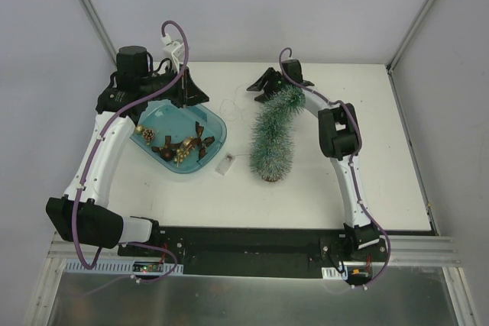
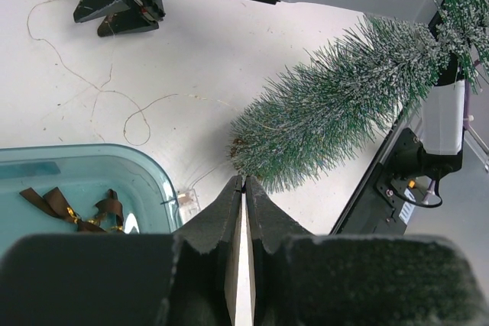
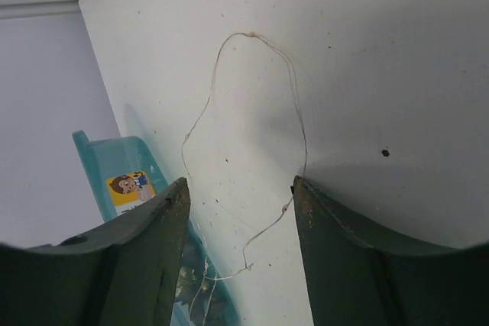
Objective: Decorate the small christmas tree
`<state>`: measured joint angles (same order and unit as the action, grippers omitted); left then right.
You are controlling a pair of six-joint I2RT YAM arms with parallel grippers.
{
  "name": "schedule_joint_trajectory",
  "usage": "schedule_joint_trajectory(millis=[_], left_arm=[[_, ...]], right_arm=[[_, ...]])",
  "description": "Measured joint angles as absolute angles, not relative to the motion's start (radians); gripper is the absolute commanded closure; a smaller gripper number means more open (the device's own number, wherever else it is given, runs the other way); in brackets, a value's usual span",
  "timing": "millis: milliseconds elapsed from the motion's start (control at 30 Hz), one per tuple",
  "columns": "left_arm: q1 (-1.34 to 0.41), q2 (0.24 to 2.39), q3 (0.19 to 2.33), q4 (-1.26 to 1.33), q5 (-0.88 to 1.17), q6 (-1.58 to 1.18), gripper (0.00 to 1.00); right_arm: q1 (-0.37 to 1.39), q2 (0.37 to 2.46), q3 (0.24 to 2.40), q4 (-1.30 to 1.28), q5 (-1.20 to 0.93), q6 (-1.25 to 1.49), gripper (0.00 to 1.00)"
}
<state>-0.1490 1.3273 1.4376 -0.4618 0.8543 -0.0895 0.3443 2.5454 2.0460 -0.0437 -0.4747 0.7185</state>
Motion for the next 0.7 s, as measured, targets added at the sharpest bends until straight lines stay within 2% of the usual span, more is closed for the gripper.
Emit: schedule_joint_trajectory(millis=[100,333,467,567,700], left_arm=[[-0.149,1.327,1.438,-0.465,0.854,-0.085,0.96],[-0.149,1.327,1.438,-0.466,0.853,-0.077,0.97],[-0.149,1.325,1.438,-0.471,0.852,-0.068,0.97],[-0.149,1.321,1.438,-0.476,0.852,-0.065,0.97],[-0.149,1.309,1.438,-0.48,0.85,-0.065,0.97]], right_arm=[[0.35,2.564,2.063,-0.023,-0.471,0.741,0.5],[0.352,2.57,2.063,-0.022,-0.413,0.751,0.81],[0.35,2.57,2.04,0.008,-0.376,0.749,0.94],[0.343,2.57,2.018,0.027,-0.37,0.754,0.99],[0.323,2.534,1.95,0.076,-0.352,0.748,0.99]])
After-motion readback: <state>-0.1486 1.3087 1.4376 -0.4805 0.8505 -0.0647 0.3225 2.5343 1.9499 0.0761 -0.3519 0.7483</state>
